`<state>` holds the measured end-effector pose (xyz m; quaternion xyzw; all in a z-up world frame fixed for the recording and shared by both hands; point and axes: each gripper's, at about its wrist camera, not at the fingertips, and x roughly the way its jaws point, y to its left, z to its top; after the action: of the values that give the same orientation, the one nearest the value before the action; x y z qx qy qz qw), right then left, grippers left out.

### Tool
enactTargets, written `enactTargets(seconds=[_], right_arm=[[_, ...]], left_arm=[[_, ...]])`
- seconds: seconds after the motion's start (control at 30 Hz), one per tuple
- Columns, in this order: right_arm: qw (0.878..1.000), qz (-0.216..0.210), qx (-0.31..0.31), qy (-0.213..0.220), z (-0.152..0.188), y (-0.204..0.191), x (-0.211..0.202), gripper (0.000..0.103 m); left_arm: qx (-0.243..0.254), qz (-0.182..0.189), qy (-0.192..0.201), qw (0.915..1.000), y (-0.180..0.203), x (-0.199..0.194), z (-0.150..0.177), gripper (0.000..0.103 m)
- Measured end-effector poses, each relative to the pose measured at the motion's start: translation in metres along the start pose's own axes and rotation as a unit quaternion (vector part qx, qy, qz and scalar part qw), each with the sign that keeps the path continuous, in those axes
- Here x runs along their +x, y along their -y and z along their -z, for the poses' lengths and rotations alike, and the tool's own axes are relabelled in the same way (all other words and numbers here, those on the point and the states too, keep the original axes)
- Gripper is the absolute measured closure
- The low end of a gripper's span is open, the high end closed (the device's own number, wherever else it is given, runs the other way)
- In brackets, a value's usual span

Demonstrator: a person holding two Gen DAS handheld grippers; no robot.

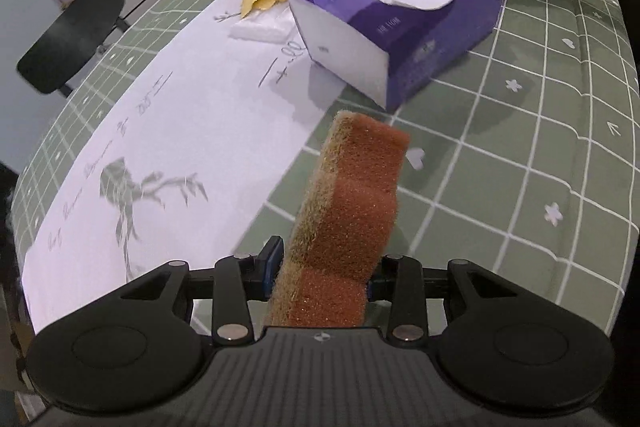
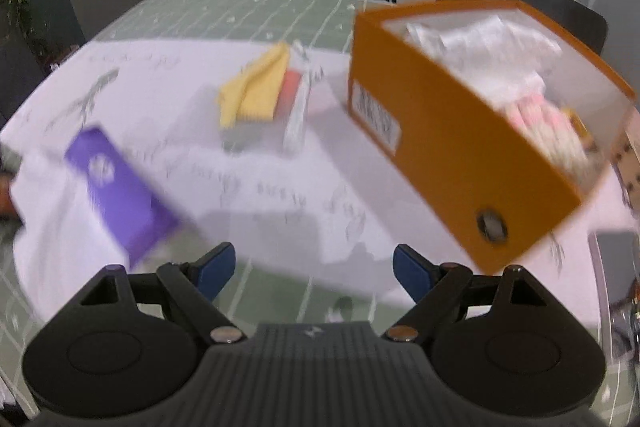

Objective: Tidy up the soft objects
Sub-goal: 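Lift the brown sponge with the left gripper while the right gripper grasps the yellow cloth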

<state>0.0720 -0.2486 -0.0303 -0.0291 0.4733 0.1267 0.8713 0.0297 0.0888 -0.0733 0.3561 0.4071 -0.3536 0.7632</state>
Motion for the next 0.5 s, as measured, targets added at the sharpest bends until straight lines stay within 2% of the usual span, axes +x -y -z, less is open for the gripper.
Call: enactTargets(seconds=[0.17, 0.27, 0.4, 0.5], right_arm=[[0.999, -0.002, -0.045, 0.007, -0.051, -0.022, 0.031, 0.018], [0.996, 0.022, -0.084, 0.018, -0.077, -0.039, 0.052, 0.018], [0.995, 0.027, -0.094, 0.018, -0.109, -0.052, 0.08, 0.019], [0.992, 0.048, -0.115, 0.011, -0.124, -0.063, 0.1, 0.02]], left_arm=[[-0.032, -0.018, 0.008, 0.9993, 0.011, -0.011, 0.018, 0.06], [-0.05, -0.028, 0.018, 0.9982, 0.013, -0.013, 0.022, 0.059], [-0.047, -0.035, 0.017, 0.9981, 0.018, -0.015, 0.023, 0.059], [-0.048, -0.035, 0.017, 0.9981, 0.018, -0.015, 0.026, 0.059]])
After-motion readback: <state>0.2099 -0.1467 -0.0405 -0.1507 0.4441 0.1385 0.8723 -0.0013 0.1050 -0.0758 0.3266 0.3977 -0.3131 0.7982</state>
